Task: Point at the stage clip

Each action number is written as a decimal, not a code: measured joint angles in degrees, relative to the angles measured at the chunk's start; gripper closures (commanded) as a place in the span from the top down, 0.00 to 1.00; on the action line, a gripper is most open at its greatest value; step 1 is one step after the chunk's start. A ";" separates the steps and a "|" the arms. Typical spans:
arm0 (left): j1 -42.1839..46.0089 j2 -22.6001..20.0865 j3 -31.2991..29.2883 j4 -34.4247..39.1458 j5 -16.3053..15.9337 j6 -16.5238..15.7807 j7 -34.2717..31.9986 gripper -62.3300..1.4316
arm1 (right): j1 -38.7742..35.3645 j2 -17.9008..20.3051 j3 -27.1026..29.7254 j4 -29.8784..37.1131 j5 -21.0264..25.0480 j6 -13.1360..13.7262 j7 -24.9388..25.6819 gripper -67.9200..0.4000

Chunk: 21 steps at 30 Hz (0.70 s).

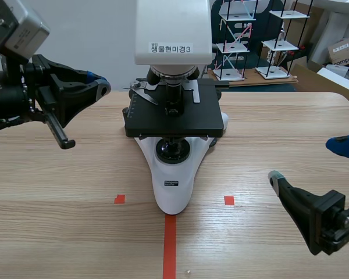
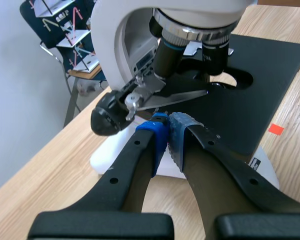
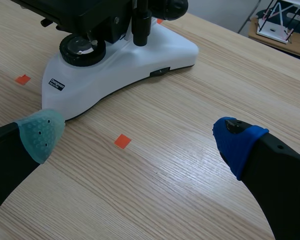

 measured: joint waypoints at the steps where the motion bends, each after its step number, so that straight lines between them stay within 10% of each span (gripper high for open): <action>1: -0.76 0.02 0.52 -0.28 0.00 0.00 -0.02 0.07 | 0.00 0.00 0.00 0.00 0.00 0.00 0.00 1.00; 21: -5.25 4.11 2.45 -4.04 -0.42 0.59 2.95 0.07 | 0.00 0.00 0.00 0.00 0.00 0.00 0.00 1.00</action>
